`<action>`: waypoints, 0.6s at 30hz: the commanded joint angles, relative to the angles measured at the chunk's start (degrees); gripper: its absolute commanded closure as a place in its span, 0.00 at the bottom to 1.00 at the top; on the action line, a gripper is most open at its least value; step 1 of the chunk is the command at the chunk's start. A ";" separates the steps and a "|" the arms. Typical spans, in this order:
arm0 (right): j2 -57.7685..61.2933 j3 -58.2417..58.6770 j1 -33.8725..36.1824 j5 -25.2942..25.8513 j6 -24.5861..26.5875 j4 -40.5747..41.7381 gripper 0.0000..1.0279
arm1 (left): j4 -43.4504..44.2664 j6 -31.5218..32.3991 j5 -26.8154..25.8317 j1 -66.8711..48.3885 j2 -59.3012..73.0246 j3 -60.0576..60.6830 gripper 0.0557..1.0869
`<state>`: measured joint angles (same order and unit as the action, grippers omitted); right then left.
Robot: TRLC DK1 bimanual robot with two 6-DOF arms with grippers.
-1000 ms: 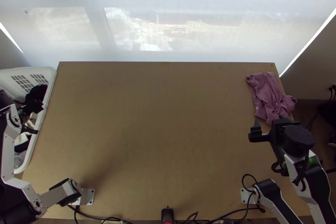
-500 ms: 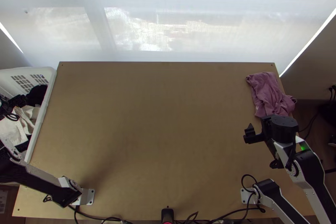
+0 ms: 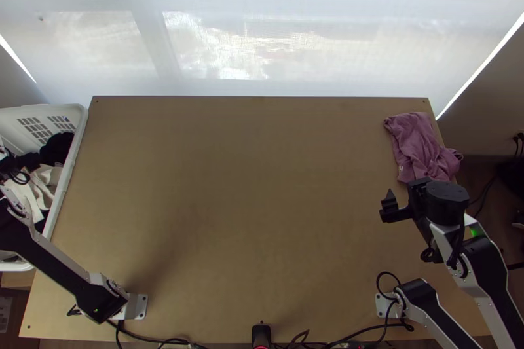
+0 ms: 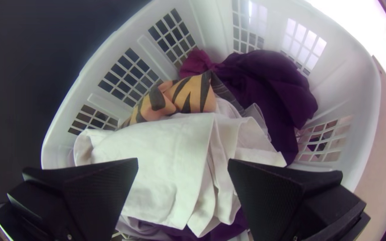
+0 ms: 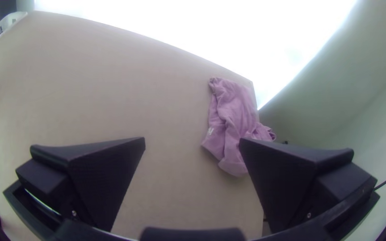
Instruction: Fold the t-shirt
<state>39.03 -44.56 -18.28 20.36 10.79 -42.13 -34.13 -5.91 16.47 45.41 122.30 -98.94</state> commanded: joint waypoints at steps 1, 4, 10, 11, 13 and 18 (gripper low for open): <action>-0.97 -0.01 -0.26 -1.29 0.02 -0.76 0.05 | 1.79 -0.59 2.78 -1.11 6.55 -2.58 0.05; -1.58 0.70 -0.17 -1.38 0.11 -1.20 0.05 | 2.14 -0.50 4.89 -1.11 8.13 -3.98 0.07; -2.99 3.42 -0.26 -1.55 0.20 -1.46 0.05 | 4.33 -1.82 5.86 -0.85 8.04 -5.83 0.29; -3.08 3.77 -0.26 -1.55 0.29 -1.46 0.05 | 5.04 -2.44 5.86 -0.85 7.69 -5.92 0.37; -3.17 4.48 -0.26 -1.64 0.20 -1.46 0.05 | 5.74 -3.40 5.86 -0.85 7.43 -6.53 0.48; -4.05 5.27 -0.17 -1.90 0.20 -1.46 0.05 | 6.27 -5.69 5.77 -0.85 7.34 -7.68 0.97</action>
<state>35.99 -40.71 -18.48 18.63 10.98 -43.59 -29.08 -9.23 21.96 44.53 129.51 -104.99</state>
